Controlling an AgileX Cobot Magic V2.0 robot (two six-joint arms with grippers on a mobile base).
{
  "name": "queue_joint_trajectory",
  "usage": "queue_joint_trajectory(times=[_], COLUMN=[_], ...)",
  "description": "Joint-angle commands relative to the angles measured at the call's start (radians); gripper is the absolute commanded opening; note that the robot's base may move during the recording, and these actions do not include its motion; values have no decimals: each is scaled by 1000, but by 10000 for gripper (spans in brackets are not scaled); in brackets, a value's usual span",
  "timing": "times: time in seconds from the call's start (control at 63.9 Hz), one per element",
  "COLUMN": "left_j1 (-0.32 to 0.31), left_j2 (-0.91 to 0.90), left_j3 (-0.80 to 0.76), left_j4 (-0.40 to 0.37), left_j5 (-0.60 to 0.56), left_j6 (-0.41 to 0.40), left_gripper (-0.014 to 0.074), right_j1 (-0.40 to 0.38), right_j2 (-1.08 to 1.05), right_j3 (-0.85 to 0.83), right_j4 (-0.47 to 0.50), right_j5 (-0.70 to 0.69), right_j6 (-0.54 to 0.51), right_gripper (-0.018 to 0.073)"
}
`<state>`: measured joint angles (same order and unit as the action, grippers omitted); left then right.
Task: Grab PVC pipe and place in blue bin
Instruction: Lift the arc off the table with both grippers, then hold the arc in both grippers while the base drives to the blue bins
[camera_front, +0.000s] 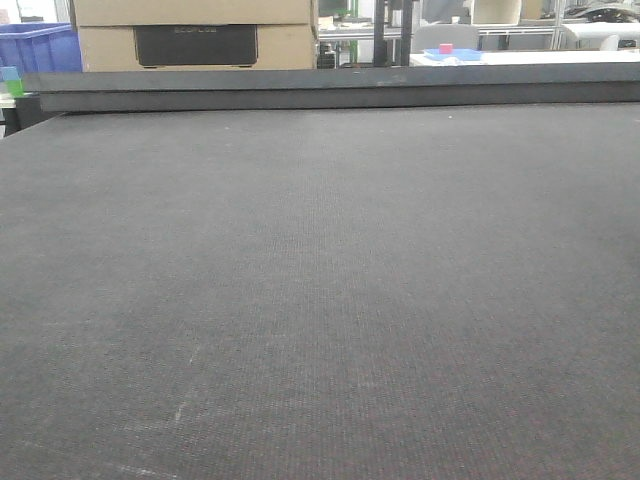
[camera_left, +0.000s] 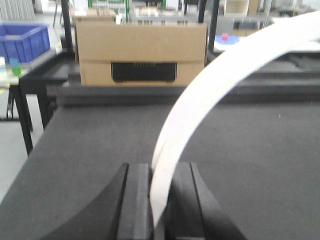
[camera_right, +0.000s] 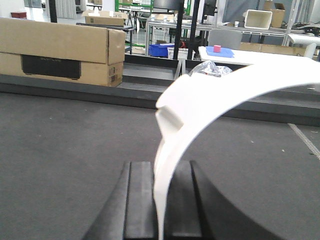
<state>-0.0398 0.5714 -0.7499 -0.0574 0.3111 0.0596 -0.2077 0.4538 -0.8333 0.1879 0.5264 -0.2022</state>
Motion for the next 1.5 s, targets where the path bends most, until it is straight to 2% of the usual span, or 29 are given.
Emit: queue_joint_trajectory(times=[0.0, 0.188, 1.487], left_j1=[-5, -5, -5], left_j2=[-26, -42, -42], left_j3=[-1, -1, -1], left_j4=[0, 0, 0], left_j5=[-40, -69, -69], left_j6=[1, 1, 1], left_gripper=[-111, -111, -111], right_j1=[2, 2, 2], right_j2=[-44, -92, -100], right_j3=[0, 0, 0], right_j4=[19, 19, 19], right_j5=[-2, -4, -4], right_j6=[-9, -9, -9], right_gripper=[-168, -168, -168])
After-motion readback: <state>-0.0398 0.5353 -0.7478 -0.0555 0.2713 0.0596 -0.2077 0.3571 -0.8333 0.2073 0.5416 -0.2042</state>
